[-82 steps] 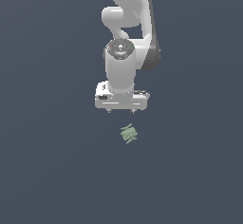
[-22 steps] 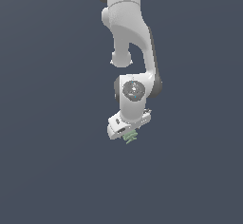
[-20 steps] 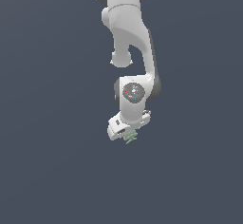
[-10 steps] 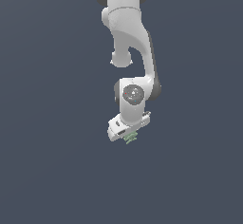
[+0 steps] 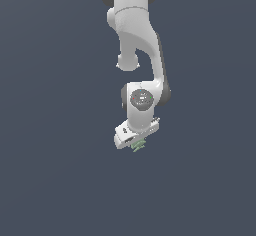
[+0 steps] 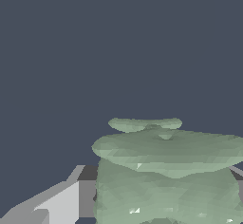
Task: Pick up the object and move it to a goal position.
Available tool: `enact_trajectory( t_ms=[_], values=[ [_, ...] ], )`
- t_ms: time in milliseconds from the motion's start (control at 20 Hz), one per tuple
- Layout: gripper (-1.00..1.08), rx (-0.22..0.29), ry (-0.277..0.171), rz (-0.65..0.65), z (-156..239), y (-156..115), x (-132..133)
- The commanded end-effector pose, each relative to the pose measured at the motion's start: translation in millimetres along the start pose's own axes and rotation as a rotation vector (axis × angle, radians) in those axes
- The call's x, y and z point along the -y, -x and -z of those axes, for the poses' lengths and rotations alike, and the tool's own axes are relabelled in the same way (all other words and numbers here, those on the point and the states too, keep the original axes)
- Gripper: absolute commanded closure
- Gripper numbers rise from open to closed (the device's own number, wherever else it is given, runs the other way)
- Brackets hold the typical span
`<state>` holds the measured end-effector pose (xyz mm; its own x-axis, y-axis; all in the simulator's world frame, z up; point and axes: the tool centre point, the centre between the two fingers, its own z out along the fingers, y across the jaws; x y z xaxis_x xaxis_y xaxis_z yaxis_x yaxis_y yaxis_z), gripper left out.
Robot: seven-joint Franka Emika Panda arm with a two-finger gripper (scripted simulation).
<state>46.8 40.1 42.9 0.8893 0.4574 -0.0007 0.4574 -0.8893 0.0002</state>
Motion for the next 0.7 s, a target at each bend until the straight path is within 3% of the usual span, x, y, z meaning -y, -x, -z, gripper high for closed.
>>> enact_trajectory(
  t_ms=[0, 650],
  values=[
    [1.08, -0.001, 0.000, 0.001, 3.3, -5.7, 4.3],
    [1.08, -0.001, 0.000, 0.001, 39.1, -70.3, 49.7]
  ],
)
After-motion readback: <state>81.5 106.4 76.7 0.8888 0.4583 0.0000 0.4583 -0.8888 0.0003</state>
